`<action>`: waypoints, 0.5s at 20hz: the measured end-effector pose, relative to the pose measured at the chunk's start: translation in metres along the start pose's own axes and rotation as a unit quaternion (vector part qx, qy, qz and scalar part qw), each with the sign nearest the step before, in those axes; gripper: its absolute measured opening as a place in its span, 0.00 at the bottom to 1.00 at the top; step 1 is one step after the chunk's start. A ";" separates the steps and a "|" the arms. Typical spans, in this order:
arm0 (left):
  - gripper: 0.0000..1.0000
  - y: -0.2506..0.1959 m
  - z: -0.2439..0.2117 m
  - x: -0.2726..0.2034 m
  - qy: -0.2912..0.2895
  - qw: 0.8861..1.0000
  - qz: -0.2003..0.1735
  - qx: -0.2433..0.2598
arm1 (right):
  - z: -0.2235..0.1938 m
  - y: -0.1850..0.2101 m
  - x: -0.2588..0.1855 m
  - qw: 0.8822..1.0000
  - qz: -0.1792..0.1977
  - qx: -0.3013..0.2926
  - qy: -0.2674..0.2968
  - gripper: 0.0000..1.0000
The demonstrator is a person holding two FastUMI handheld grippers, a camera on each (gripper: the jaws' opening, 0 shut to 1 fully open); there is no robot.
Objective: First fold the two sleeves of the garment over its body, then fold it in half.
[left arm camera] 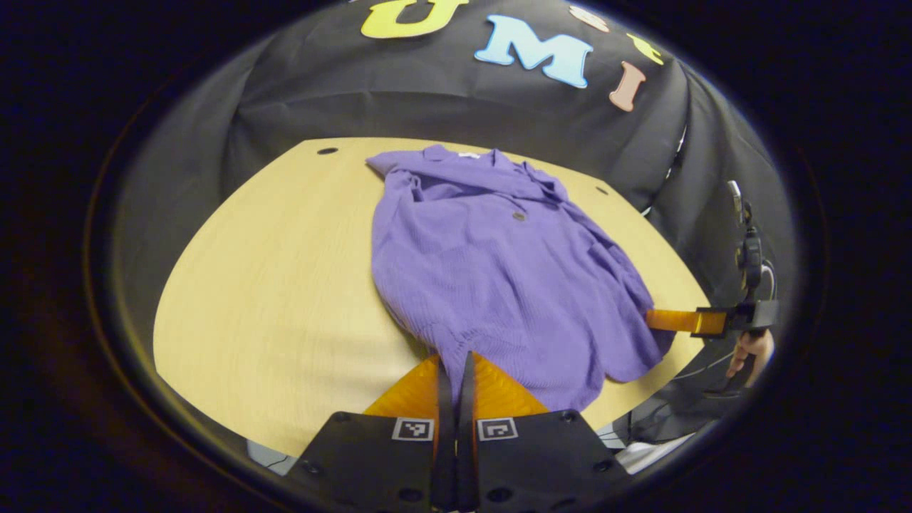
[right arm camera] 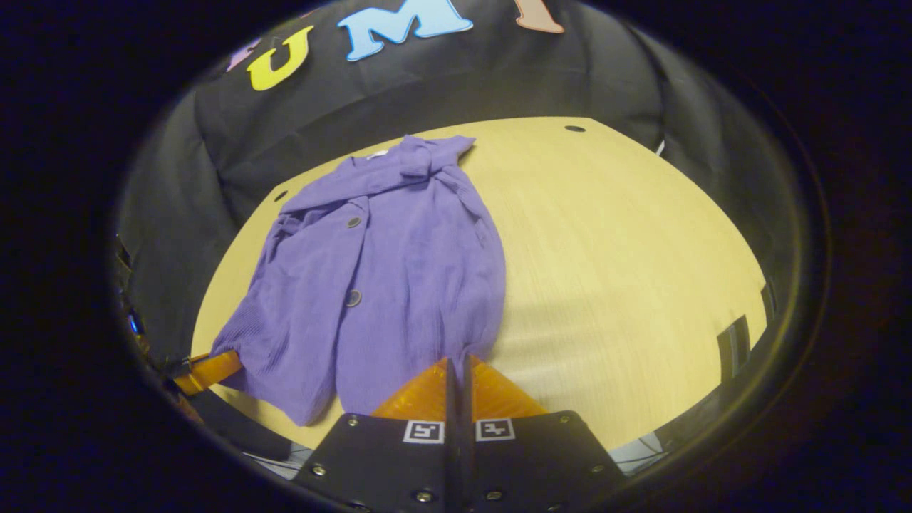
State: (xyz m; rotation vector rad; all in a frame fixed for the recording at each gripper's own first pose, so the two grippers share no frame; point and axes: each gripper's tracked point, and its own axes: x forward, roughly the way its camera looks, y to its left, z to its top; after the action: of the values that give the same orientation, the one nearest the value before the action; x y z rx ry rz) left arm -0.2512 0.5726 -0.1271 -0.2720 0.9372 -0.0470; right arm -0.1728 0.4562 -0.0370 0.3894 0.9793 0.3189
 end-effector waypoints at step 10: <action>0.07 -0.018 0.103 -0.012 -0.073 0.996 -0.039 -0.044 | 0.086 0.026 -0.026 0.995 0.065 0.025 -0.074 0.01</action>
State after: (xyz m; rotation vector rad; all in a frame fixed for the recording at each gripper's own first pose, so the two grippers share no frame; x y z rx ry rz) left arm -0.1741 0.5791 -0.0554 -0.3876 0.7839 -0.0563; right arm -0.1155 0.4530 0.0372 0.5168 0.8195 0.3771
